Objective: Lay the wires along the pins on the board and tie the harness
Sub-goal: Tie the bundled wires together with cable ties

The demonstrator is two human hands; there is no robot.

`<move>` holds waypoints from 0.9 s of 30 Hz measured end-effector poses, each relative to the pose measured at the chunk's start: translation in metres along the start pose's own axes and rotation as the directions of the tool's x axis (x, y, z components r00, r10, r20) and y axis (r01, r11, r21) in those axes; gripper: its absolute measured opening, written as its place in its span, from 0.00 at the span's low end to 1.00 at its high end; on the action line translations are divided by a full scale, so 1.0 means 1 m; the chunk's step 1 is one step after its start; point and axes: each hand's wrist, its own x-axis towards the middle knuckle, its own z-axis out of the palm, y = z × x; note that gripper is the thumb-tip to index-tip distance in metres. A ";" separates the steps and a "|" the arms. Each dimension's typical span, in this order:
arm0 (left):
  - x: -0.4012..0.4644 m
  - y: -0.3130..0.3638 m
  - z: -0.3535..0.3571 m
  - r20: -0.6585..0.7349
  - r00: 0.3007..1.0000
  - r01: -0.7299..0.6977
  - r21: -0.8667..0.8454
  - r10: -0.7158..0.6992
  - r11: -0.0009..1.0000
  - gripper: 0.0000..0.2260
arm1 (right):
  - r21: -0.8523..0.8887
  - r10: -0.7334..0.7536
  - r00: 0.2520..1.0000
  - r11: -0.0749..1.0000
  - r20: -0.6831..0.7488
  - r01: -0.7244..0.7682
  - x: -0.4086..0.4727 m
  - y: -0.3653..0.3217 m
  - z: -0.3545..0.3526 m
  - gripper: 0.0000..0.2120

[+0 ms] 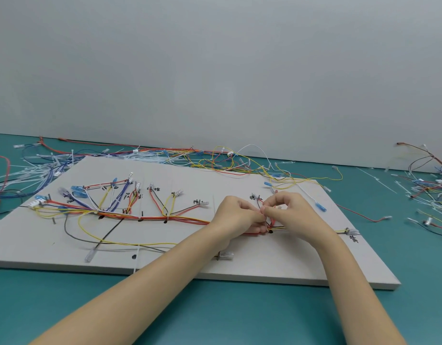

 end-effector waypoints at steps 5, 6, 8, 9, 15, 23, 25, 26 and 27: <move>0.000 0.001 0.001 -0.006 1.000 0.013 0.002 -0.013 1.000 0.04 | 0.052 0.002 1.000 0.999 -0.009 -0.002 0.000 0.001 0.001 0.08; 0.000 0.001 0.001 -0.008 1.000 0.013 0.001 -0.013 1.000 0.04 | 0.059 0.000 1.000 0.998 -0.006 0.001 0.000 0.001 0.001 0.07; 0.000 0.001 0.002 -0.015 1.000 0.014 0.003 -0.014 1.000 0.06 | 0.077 -0.006 1.000 0.997 -0.005 0.006 0.001 0.002 0.001 0.07; 0.000 0.001 0.002 -0.019 1.000 0.016 0.005 -0.016 1.000 0.07 | 0.082 -0.010 1.000 0.997 -0.007 0.010 0.001 0.002 0.001 0.07; 0.000 0.001 0.002 -0.003 1.000 0.022 0.001 -0.022 1.000 0.07 | 0.105 -0.014 1.000 0.994 0.006 0.013 0.004 0.006 0.001 0.06; 0.000 0.002 0.000 0.010 1.000 0.011 -0.004 -0.011 1.000 0.03 | 0.099 -0.016 1.000 0.995 0.008 0.015 0.008 0.011 0.002 0.06; 0.000 0.002 0.000 0.013 1.000 0.009 -0.001 -0.009 1.000 0.03 | 0.109 -0.015 1.000 0.994 0.002 0.015 0.009 0.012 0.002 0.06; 0.000 0.001 0.000 0.015 1.000 0.008 -0.001 -0.008 1.000 0.03 | 0.115 -0.014 1.000 0.993 -0.002 0.014 0.009 0.012 0.003 0.06; 0.000 0.001 0.000 0.015 1.000 0.006 -0.002 -0.006 1.000 0.03 | 0.119 -0.012 1.000 0.993 -0.002 0.012 0.010 0.012 0.003 0.06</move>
